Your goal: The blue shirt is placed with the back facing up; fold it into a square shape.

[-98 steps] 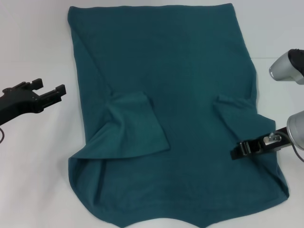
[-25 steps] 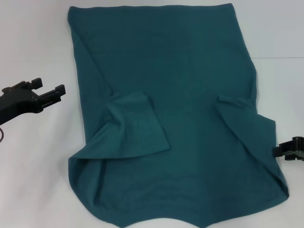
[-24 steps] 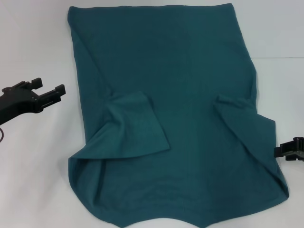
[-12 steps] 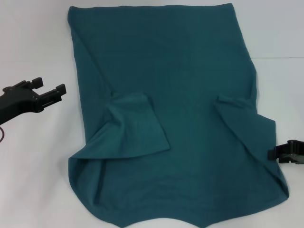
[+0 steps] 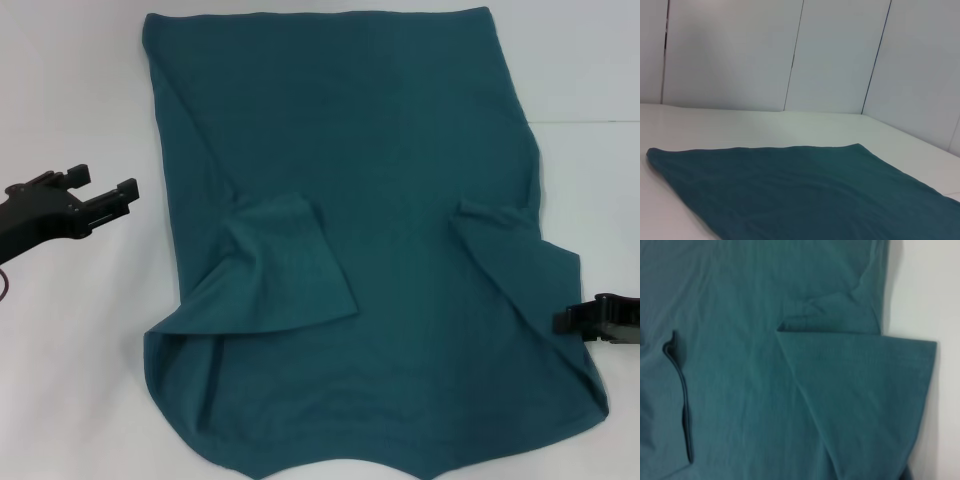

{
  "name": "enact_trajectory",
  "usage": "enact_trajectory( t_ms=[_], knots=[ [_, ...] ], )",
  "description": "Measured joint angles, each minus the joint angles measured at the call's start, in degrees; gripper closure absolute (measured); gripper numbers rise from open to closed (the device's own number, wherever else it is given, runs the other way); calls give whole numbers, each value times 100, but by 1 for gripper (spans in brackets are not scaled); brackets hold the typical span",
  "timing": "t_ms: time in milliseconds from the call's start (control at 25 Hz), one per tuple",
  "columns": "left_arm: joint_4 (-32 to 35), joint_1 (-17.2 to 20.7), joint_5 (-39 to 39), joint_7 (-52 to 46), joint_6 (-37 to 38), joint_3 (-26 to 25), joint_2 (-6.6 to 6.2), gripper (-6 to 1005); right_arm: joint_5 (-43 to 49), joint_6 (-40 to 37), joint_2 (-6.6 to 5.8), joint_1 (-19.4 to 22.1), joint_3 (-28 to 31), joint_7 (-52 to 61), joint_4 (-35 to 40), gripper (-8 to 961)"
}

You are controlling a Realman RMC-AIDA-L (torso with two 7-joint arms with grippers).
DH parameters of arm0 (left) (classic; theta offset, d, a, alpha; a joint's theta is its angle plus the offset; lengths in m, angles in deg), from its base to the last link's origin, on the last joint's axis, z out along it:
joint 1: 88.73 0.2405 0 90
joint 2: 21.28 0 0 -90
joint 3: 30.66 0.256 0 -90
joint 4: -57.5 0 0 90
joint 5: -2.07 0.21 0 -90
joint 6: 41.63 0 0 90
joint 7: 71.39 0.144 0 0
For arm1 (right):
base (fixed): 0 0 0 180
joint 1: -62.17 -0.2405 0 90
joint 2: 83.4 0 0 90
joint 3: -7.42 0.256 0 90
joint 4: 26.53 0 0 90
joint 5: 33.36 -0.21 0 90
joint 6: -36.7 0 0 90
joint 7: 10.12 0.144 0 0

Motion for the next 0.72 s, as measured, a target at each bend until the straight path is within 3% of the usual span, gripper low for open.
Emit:
enact_trajectory(
  t_ms=[720],
  knots=[
    [0,11,0,1,0,1,4,201,-82,467,8,-178,-15,-217,-456,585]
  ],
)
